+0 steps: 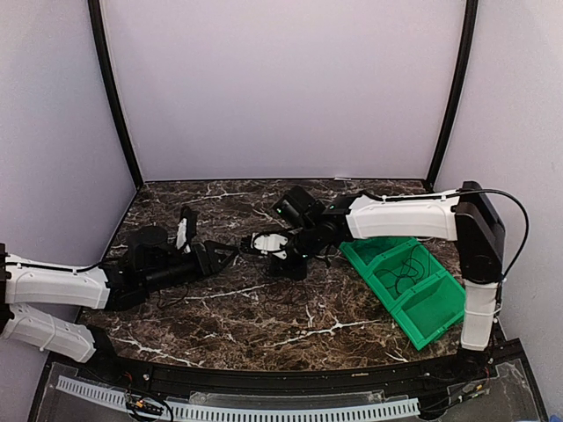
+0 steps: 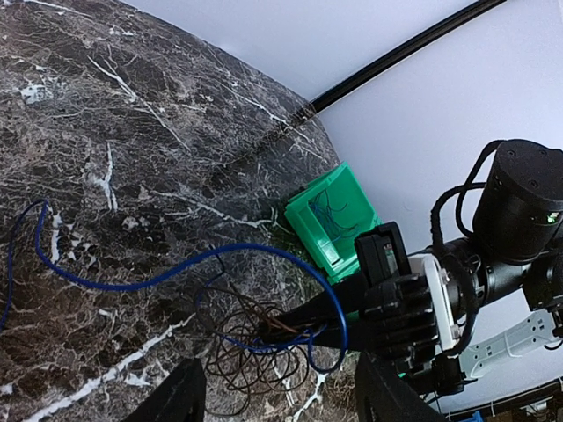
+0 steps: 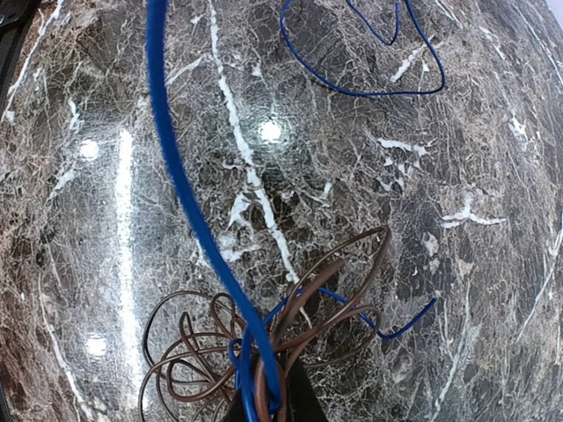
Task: Untangle the cables
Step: Pull one of the twisted cables from the tangled cable pile.
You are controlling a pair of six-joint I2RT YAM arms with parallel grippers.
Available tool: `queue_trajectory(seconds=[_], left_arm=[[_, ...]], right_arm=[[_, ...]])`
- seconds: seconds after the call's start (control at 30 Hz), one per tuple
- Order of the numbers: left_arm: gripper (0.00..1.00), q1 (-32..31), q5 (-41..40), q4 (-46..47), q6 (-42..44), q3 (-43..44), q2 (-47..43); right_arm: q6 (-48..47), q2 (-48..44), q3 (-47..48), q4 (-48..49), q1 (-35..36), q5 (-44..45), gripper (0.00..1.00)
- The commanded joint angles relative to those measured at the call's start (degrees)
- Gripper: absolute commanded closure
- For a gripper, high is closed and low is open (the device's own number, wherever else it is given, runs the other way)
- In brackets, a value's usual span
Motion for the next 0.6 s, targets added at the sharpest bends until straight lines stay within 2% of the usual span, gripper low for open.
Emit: queue_trajectory(seconds=[0.0, 0.13, 0.2, 0.3, 0.37, 0.47, 0.57], left_arm=[[0.42, -0.4, 0.5, 8.0, -3.0, 2.7, 3.8], [0.52, -0.4, 0.7, 11.4, -4.0, 3.8, 8.2], [0.63, -0.4, 0.3, 12.8, -4.7, 4.1, 10.0], [0.89, -0.4, -1.2, 13.8, -4.8, 3.9, 11.2], [0.99, -0.3, -3.4, 11.8, -3.9, 3.9, 9.8], [1.00, -0.2, -11.3, 2.0, 1.8, 6.1, 2.6], [1.00, 0.3, -20.0, -12.8, 8.0, 9.1, -5.9]], right_arm=[[0.3, 0.5, 1.2, 1.2, 0.5, 0.9, 0.95], [0.4, 0.4, 1.1, 1.4, 0.5, 0.9, 0.95], [0.4, 0.5, 1.1, 1.4, 0.5, 1.0, 0.94], [0.5, 0.5, 1.0, 1.6, 0.5, 1.4, 0.93], [0.1, 0.2, 0.7, 1.7, 0.5, 2.2, 0.87], [-0.4, -0.5, -0.5, 2.5, 0.4, 3.2, 0.69], [-0.6, -0.4, -1.4, 2.8, 0.2, 1.6, 0.67]])
